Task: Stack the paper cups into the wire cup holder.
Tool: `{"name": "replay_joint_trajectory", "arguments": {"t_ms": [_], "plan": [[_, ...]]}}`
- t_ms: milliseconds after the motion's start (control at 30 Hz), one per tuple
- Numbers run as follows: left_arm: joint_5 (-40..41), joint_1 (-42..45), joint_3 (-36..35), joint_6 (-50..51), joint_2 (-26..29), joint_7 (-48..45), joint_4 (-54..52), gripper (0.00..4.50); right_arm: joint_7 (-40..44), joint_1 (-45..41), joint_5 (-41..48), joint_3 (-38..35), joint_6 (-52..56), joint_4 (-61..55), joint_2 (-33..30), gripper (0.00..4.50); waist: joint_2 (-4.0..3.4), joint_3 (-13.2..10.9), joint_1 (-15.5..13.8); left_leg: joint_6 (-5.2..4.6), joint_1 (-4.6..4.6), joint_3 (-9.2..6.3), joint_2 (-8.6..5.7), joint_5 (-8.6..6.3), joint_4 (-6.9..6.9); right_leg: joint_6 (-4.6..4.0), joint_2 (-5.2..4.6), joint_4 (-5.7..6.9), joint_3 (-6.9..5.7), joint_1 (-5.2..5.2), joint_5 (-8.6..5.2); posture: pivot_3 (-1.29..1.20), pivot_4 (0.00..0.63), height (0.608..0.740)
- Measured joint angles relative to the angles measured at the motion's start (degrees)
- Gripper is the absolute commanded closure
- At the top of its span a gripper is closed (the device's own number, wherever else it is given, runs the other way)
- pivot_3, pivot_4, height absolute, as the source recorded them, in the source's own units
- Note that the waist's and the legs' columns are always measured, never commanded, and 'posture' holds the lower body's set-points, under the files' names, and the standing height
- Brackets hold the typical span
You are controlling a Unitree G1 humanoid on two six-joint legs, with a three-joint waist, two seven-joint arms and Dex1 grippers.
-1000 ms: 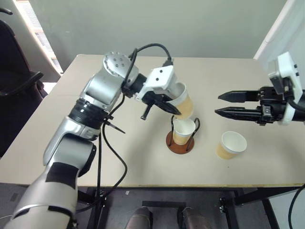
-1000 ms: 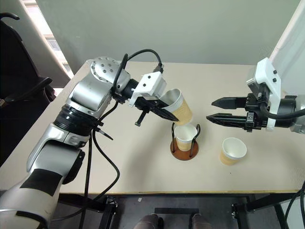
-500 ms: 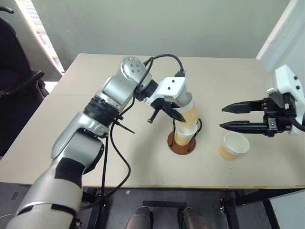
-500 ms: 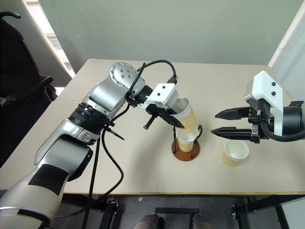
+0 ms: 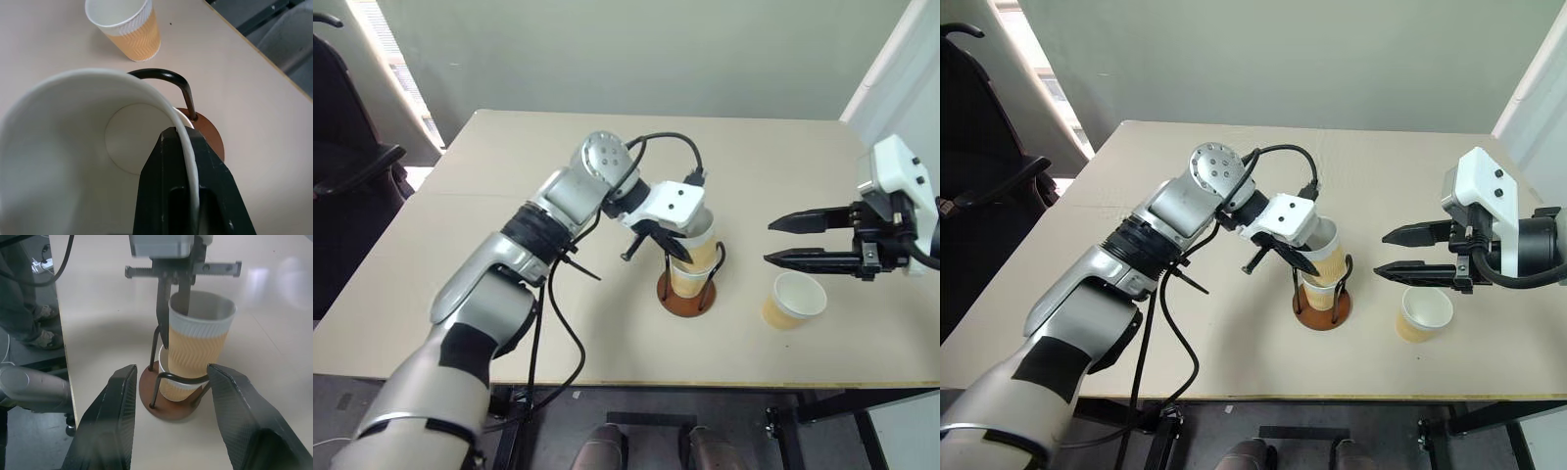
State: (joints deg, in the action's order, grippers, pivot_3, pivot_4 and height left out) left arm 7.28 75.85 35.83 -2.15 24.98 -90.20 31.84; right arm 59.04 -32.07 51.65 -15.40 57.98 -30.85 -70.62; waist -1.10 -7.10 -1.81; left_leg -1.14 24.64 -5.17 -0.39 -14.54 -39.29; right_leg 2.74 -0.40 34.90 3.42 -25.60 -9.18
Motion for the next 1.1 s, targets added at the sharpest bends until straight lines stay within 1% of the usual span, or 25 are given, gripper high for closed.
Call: {"name": "replay_joint_trajectory", "arguments": {"t_ms": [33, 100, 233, 367, 400, 600, 800, 900, 1033, 1100], "plan": [[-0.39, 0.00, 0.00, -0.37, -0.37, 0.00, 0.01, 3.82, 0.01, 0.06, -0.01, 0.00, -0.01, 0.00, -0.07, 2.18, 0.00, 0.00, 0.00, -0.01, 0.00, 0.00, 0.00, 0.00, -0.01, 0.01, 0.00, 0.00, 0.00, 0.00, 0.00, 0.00, 0.150, 0.740], [-0.70, 0.00, -0.07, -0.44, -1.26, 0.00, 0.00, 3.16, 0.12, 0.20, -0.03, 0.00, -0.13, -0.01, -0.49, 2.18, 0.00, 0.00, -0.03, -0.01, 0.01, 0.00, -0.01, 0.00, -0.01, 0.02, 0.00, 0.00, 0.00, 0.01, -0.01, 0.00, 0.150, 0.740], [-1.31, 0.01, -1.55, -0.15, -3.35, 0.00, 0.35, 1.70, 0.66, 1.28, -0.19, 0.00, -0.56, -0.04, -1.79, 2.18, 0.00, 0.00, -0.06, -0.02, 0.02, 0.01, -0.01, -0.02, -0.03, 0.05, -0.01, 0.00, 0.00, 0.01, -0.03, 0.00, 0.150, 0.740], [-1.58, 0.08, -3.55, 0.41, -3.58, 0.00, 0.38, 0.30, 1.32, 2.32, -0.97, 0.04, -1.37, 0.12, -2.80, 2.18, 0.00, 0.00, -0.06, -0.02, 0.00, 0.05, -0.01, -0.03, -0.04, 0.09, 0.00, 0.02, 0.01, 0.01, -0.05, 0.00, 0.150, 0.740], [-1.59, 0.25, -3.98, 0.61, -3.34, -0.02, 0.38, 0.02, 1.48, 2.38, -1.38, 0.08, -1.61, 0.21, -3.00, 2.18, 0.00, 0.00, -0.05, -0.02, 0.00, 0.05, -0.01, -0.03, -0.05, 0.09, 0.00, 0.02, 0.01, 0.01, -0.05, 0.00, 0.150, 0.740], [-1.57, 1.50, -6.69, 1.37, -1.22, -0.11, 0.38, 0.02, 2.38, 2.39, -2.51, 0.71, -3.01, 1.14, -3.47, 2.18, -0.01, 0.01, -0.07, -0.07, 0.01, 0.05, -0.01, -0.06, -0.12, 0.10, -0.01, 0.02, 0.02, 0.03, -0.06, 0.00, 0.150, 0.740], [-0.62, 1.50, -8.72, 4.27, -1.97, -0.20, 0.31, 0.02, 2.98, 2.56, -4.10, 1.70, -4.24, 1.86, -4.13, 2.18, -0.02, 0.01, -0.14, -0.21, 0.05, 0.07, -0.01, -0.19, -0.39, 0.17, -0.02, 0.02, 0.03, 0.09, -0.08, 0.00, 0.150, 0.740], [1.84, 1.50, -12.49, 8.30, -1.18, -0.16, 0.29, 0.02, 3.05, 7.22, -7.29, 2.35, -5.95, 0.82, -5.85, 2.18, -0.02, 0.01, -0.12, -0.20, 0.05, 0.06, 0.01, -0.22, -0.40, 0.18, -0.02, 0.02, 0.02, 0.09, -0.09, 0.00, 0.150, 0.740], [5.27, 1.32, -18.35, 14.39, 2.54, -0.14, 0.11, 0.02, 3.46, 16.46, -14.40, 4.52, -8.63, -0.14, -9.15, 2.18, -0.09, 0.03, -0.07, -0.20, 0.05, 0.08, 0.00, -0.24, -0.39, 0.20, -0.01, 0.04, 0.02, 0.08, -0.11, 0.00, 0.150, 0.740], [7.36, -0.27, -20.97, 17.57, 5.01, -0.21, -1.45, 0.02, 3.83, 20.45, -18.48, 5.69, -10.69, 0.24, -10.84, 2.18, -0.11, 0.05, -0.02, -0.19, 0.02, 0.11, 0.01, -0.25, -0.41, 0.20, -0.02, 0.04, 0.06, 0.10, -0.11, 0.00, 0.150, 0.740]]}}
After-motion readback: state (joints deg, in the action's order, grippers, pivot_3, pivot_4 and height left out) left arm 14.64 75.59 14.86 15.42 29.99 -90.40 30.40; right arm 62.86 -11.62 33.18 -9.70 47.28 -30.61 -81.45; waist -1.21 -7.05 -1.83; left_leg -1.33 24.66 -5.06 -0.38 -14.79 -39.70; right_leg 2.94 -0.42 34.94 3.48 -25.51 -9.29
